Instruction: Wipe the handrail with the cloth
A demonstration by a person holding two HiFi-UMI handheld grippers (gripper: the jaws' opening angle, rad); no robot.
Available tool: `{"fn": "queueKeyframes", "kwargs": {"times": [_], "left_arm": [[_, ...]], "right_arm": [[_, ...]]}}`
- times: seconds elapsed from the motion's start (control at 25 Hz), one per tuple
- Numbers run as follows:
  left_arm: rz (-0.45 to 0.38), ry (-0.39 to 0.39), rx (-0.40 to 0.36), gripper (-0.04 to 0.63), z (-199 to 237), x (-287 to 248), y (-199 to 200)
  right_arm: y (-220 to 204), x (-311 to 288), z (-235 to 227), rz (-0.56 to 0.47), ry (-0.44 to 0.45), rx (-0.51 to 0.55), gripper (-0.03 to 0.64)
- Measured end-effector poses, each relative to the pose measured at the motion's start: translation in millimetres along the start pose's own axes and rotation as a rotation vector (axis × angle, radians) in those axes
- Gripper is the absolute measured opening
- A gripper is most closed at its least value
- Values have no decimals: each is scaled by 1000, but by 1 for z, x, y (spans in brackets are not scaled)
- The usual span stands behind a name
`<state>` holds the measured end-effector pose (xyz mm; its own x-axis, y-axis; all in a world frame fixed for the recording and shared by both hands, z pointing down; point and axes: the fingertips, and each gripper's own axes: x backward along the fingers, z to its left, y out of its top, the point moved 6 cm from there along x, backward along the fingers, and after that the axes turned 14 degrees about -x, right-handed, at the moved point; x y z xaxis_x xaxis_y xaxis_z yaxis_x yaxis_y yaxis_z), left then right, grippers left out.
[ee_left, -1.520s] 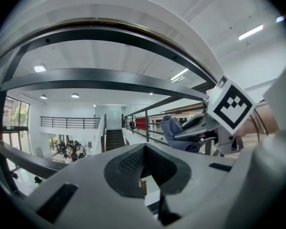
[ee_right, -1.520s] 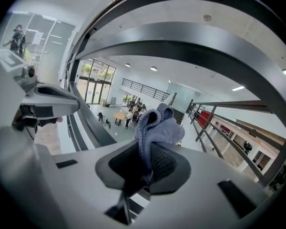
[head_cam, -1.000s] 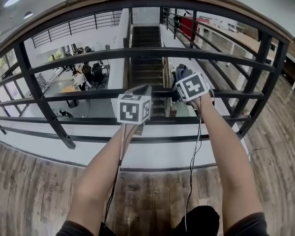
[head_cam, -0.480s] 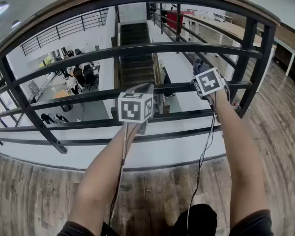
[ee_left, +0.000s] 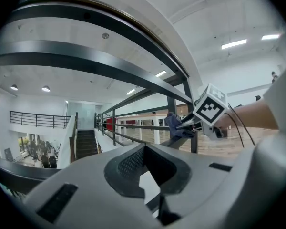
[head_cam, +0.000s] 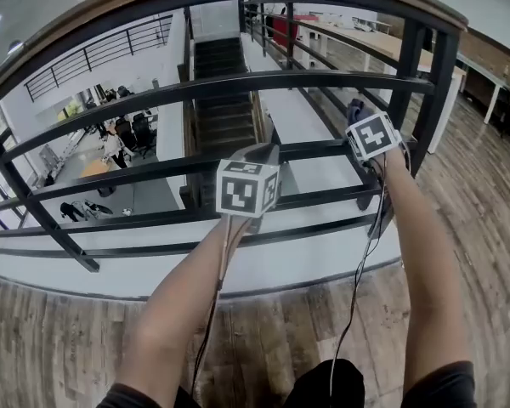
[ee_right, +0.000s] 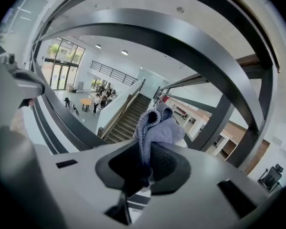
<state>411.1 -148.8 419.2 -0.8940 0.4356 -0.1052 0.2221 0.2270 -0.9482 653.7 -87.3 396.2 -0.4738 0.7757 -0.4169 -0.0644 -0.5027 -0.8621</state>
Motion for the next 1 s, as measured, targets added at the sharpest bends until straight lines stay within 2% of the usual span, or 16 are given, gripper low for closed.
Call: {"fn": "queueKeyframes", "kwargs": {"times": [0.24,0.32,0.48,0.64,0.76,0.84,0.88,1.0], "left_arm": [[7,-50,-1,3,-33,-34,13],[9,-65,-9,3,-46,-42,16],[8,-95,-7,3,-67,-54,20],[-1,-101,4,3,-78,-60,19],[-1,-113,21,3,-82,-60,16],[-5,-124,55,3,-82,-54,14],[-9,-126,72,3,-81,-49,13],[-16,-108,89,3,-70,-32,7]], "right_arm": [[-18,-5,-41,-13,42,-60,66],[-23,-3,-67,-13,-33,-60,66],[-33,0,-102,9,-111,-60,66],[-38,-2,-122,10,-110,-61,66],[-44,4,-144,17,-209,-57,66],[-49,1,-142,-12,-159,-104,66],[-52,-1,-144,-31,-162,-115,66],[-54,1,-150,-78,-238,-115,66]]}}
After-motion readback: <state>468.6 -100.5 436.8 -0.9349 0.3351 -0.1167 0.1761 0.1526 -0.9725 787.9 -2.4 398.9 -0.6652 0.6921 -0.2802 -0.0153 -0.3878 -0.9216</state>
